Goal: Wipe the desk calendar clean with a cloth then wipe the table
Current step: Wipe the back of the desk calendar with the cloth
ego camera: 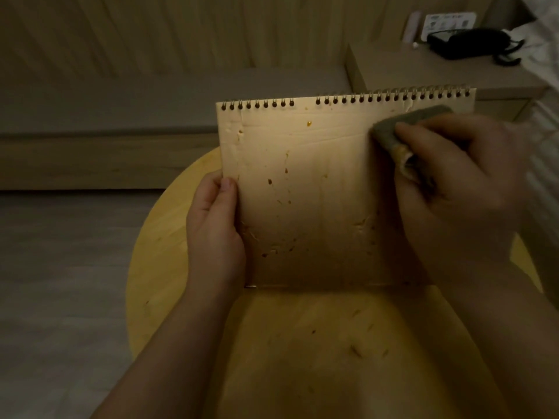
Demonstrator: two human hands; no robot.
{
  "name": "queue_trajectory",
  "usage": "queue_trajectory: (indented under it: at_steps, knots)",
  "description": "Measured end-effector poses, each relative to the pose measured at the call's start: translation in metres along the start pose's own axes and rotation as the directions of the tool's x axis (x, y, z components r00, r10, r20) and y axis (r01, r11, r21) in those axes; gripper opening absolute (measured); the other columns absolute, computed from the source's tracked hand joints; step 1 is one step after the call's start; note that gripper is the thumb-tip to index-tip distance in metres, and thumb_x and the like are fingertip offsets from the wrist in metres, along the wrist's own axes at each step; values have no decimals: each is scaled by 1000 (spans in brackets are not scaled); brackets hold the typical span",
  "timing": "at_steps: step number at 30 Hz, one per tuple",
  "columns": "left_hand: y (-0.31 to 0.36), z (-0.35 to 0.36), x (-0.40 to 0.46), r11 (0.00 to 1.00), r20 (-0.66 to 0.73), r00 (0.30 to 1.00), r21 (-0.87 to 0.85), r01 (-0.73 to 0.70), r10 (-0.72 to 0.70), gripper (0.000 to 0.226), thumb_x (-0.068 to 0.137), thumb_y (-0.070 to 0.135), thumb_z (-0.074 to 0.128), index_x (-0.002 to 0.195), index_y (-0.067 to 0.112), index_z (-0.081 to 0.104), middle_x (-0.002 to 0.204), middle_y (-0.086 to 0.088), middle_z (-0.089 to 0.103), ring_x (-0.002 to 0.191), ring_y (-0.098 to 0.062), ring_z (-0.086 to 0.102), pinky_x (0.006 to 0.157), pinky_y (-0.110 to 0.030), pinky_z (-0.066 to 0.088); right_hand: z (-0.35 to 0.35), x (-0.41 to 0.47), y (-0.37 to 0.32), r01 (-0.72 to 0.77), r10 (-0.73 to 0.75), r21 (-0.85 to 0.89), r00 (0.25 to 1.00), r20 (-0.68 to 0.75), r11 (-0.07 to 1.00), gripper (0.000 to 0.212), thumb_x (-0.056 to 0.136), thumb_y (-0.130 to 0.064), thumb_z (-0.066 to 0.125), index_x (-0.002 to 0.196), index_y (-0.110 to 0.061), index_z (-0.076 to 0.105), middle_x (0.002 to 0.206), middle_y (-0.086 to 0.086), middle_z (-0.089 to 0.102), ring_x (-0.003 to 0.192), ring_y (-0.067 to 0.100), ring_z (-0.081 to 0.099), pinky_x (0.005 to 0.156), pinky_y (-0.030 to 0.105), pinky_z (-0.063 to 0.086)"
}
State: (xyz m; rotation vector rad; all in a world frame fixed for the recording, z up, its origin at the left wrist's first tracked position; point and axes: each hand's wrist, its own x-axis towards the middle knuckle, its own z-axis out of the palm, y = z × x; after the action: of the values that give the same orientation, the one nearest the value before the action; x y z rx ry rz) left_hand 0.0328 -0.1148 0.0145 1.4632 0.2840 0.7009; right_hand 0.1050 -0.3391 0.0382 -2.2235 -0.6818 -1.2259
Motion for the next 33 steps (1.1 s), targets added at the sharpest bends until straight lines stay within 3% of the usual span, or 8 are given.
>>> queue_trajectory:
  at_steps: [4,10,15,20,24,28,33]
  knots:
    - [-2,-1,0,1000,-8,1000,-12,-1,1,36,110,22,43,100,37,74,96,17,76,90,1,69,71,-13,53,9,6,-25,46,-46,45,999,3,998,22,105,-9,64,122,2,74,112,26,70,102,51,63,90,41,43]
    - [-6,-1,1,996,28,1000,-90,4,-2,31,111,17,43,106,25,72,96,8,77,89,-7,71,72,-19,56,30,14,-74,55,-55,177,998,-2,983,20,104,-7,65,117,3,76,110,22,72,100,46,65,91,25,34]
    - [-9,-2,2,985,84,996,-172,-16,31,29,112,14,42,106,18,70,91,2,74,81,-9,67,67,-22,53,49,19,-108,108,-114,268,993,8,957,23,100,-6,62,115,3,77,109,21,74,100,42,65,89,35,45]
    - [-15,-2,3,985,87,996,-171,-9,25,31,111,14,46,104,25,74,92,-4,70,83,-20,62,71,-38,49,57,22,-118,118,-130,241,991,32,963,19,96,-4,69,113,0,78,111,19,74,102,40,64,83,46,54]
    - [-10,-2,2,993,65,997,-116,-37,45,29,112,15,42,109,16,70,91,8,74,83,-5,67,68,-20,53,42,24,-101,107,-109,188,994,2,976,21,100,-5,60,110,0,78,108,19,74,99,41,65,89,37,46]
    - [-6,-1,1,998,20,999,-49,-28,29,31,111,16,42,104,26,71,91,16,75,84,2,68,68,-13,52,15,18,-59,-13,10,90,1000,28,996,20,101,-3,64,116,2,75,111,22,71,102,48,62,92,23,32]
    - [-4,0,-1,999,12,1000,-46,-23,24,35,112,18,42,104,32,72,95,17,77,88,2,70,70,-13,53,-12,5,1,-144,145,-41,989,27,989,25,100,-3,66,124,-1,73,117,27,65,108,50,59,91,35,38]
